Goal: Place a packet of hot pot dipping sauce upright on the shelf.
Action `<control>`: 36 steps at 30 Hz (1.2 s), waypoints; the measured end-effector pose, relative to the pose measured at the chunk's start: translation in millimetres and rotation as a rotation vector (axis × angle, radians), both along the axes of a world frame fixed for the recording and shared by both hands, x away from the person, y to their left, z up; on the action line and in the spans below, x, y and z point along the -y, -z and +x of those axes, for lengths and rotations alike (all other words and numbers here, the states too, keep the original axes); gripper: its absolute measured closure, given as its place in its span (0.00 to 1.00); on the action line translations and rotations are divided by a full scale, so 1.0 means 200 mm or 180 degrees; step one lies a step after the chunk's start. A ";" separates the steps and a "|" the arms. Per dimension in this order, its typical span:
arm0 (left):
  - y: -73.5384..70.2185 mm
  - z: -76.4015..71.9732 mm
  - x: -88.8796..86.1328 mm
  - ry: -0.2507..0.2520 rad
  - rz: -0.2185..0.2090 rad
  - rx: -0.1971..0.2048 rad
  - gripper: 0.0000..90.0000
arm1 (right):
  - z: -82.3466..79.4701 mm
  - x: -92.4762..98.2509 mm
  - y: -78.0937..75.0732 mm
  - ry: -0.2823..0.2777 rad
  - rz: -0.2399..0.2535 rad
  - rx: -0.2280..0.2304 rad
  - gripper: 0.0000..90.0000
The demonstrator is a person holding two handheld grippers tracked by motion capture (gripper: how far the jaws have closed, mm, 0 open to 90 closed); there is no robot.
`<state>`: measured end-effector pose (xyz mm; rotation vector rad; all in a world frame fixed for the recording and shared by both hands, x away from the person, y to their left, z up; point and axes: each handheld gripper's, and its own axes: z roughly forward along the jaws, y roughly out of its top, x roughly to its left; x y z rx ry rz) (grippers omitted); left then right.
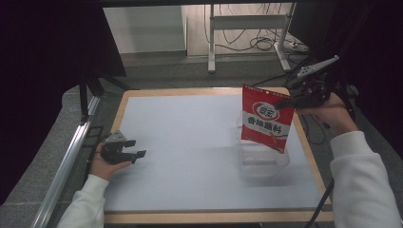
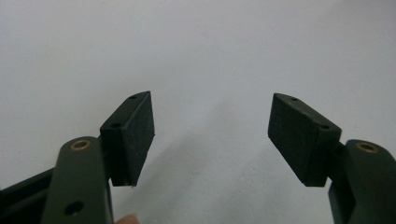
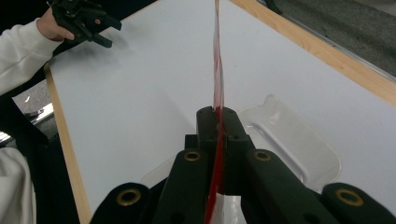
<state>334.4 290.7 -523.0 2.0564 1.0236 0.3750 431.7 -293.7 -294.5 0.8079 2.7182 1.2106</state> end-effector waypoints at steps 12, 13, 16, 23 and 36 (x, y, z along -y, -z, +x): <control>-0.01 0.00 -0.01 0.0001 0.0011 0.0010 0.35 | 0.06 -0.01 0.07 -0.0093 0.0012 -0.0022 0.99; 0.00 0.00 0.00 0.0008 0.0018 0.0006 0.35 | 0.06 -0.01 0.08 -0.0087 0.0020 -0.0025 0.99; 0.00 0.00 0.00 0.0010 0.0020 0.0002 0.35 | 0.06 0.02 0.14 -0.0057 0.0081 -0.0050 0.99; -0.01 0.00 0.01 0.0017 -0.0004 0.0013 0.35 | 0.05 0.09 0.23 0.0054 0.0207 -0.0082 0.98; -0.01 0.01 0.00 0.0043 -0.0083 0.0010 0.35 | 0.04 0.08 0.23 0.0249 0.0205 0.0004 0.78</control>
